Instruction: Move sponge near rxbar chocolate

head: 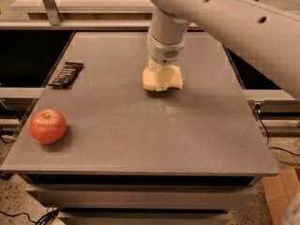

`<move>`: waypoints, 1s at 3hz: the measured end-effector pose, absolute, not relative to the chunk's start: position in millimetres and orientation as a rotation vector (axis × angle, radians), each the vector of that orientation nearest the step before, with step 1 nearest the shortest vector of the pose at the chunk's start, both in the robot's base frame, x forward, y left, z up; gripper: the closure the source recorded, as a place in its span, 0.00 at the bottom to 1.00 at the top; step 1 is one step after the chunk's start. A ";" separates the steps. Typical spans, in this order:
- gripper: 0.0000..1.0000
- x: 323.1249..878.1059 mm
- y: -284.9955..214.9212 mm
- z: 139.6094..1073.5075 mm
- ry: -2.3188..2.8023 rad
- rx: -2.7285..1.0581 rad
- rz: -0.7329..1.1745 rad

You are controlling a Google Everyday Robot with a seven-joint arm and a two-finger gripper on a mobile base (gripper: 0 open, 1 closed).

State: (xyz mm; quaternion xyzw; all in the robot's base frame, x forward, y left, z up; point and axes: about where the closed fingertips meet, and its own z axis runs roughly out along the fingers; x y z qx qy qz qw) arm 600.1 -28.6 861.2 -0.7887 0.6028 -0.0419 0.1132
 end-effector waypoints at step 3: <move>1.00 624.4 91.8 884.5 1.351 -2.550 -0.137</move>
Offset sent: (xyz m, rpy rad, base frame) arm 0.0320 0.1324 0.0383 -0.0194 -0.0611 0.3710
